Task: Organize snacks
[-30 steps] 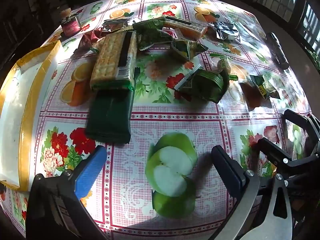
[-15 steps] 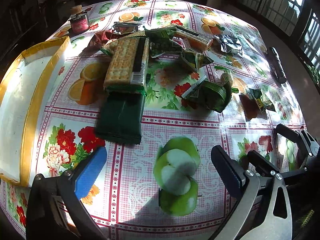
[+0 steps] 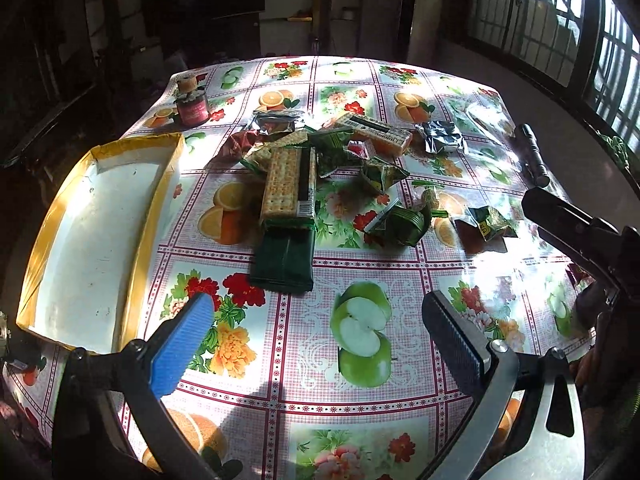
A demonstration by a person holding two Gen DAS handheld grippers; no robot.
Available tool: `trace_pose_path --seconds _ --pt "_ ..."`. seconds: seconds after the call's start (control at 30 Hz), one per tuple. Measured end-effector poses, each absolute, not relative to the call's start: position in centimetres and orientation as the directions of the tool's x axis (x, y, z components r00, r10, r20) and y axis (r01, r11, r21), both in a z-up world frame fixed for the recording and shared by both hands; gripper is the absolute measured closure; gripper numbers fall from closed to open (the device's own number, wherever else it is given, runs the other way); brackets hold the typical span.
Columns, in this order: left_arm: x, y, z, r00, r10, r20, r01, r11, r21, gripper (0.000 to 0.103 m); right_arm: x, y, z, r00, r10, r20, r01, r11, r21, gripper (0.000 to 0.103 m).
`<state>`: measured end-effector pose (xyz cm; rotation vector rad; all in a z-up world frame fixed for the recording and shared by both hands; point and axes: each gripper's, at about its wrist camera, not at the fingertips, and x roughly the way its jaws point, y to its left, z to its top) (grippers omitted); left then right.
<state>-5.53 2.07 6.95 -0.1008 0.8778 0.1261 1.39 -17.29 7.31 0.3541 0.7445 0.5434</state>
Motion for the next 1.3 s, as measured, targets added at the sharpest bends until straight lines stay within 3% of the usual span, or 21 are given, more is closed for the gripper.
trace_pose_path --seconds 0.43,0.7,1.3 --pt "-5.9 3.6 7.9 0.648 0.092 -0.756 -0.190 0.981 -0.043 0.000 0.2 -13.7 8.1 0.666 0.428 -0.612 -0.353 0.902 0.247 0.007" --pt "-5.7 4.6 7.0 0.622 0.092 -0.777 -0.214 0.975 -0.056 0.000 -0.3 -12.0 9.7 0.761 0.229 -0.607 -0.263 0.964 0.033 0.007" --pt "-5.3 4.9 6.1 0.580 0.099 -0.808 -0.242 0.969 -0.055 0.000 -0.2 -12.5 11.2 0.827 0.140 -0.544 -0.184 0.983 -0.027 0.007"
